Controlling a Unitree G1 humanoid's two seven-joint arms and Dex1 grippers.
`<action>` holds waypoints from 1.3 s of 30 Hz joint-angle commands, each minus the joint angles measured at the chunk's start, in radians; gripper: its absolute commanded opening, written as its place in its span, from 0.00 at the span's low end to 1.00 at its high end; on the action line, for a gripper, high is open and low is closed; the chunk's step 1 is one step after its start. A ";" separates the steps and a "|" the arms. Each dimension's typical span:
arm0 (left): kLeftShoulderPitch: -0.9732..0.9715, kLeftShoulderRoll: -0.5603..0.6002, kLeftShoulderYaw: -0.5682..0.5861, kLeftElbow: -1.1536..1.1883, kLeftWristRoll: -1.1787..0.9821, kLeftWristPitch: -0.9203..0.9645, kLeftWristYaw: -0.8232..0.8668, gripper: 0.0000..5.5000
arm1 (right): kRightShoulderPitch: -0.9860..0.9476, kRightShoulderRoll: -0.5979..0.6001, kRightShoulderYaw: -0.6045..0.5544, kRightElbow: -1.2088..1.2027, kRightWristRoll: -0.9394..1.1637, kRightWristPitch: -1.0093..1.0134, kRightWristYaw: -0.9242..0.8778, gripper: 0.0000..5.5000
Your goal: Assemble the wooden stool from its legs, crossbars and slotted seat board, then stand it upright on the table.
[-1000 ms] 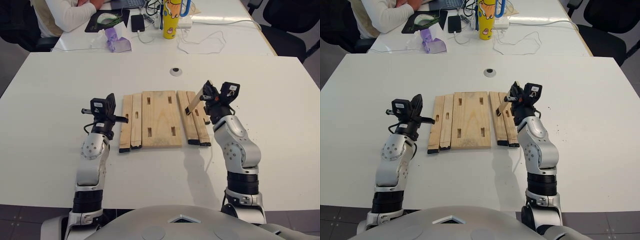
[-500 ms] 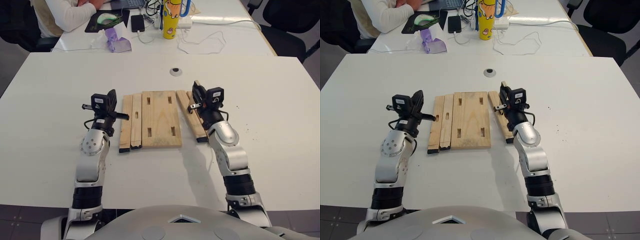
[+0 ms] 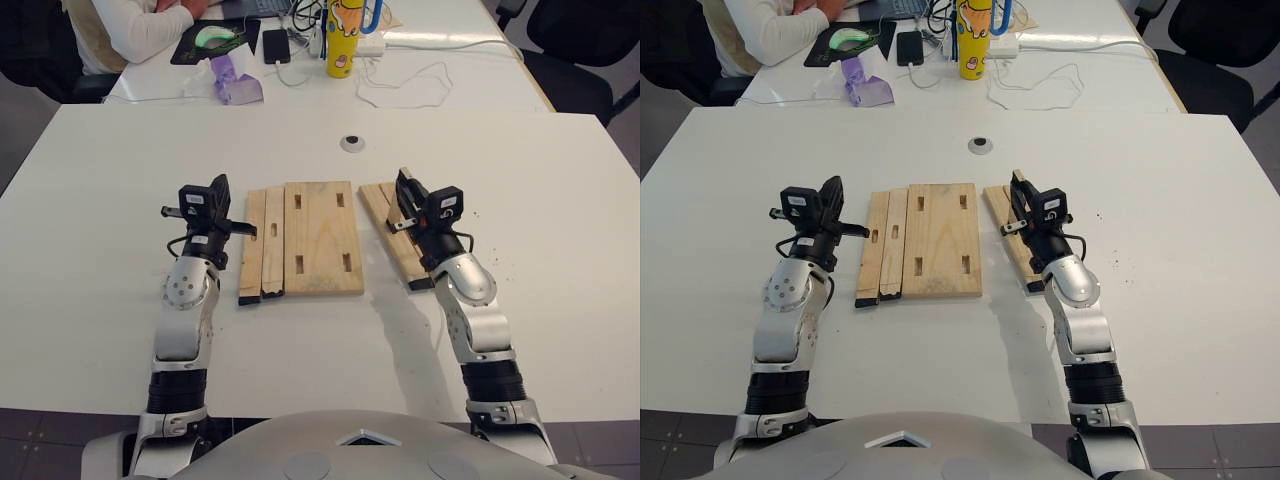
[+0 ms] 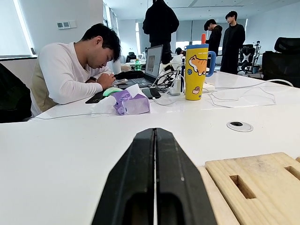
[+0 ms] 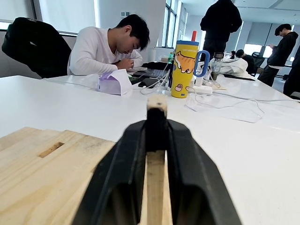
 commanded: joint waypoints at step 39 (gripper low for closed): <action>-0.004 -0.044 0.019 0.040 0.033 -0.072 0.071 0.00 | -0.353 -0.184 0.100 0.061 -0.042 0.653 0.179 0.00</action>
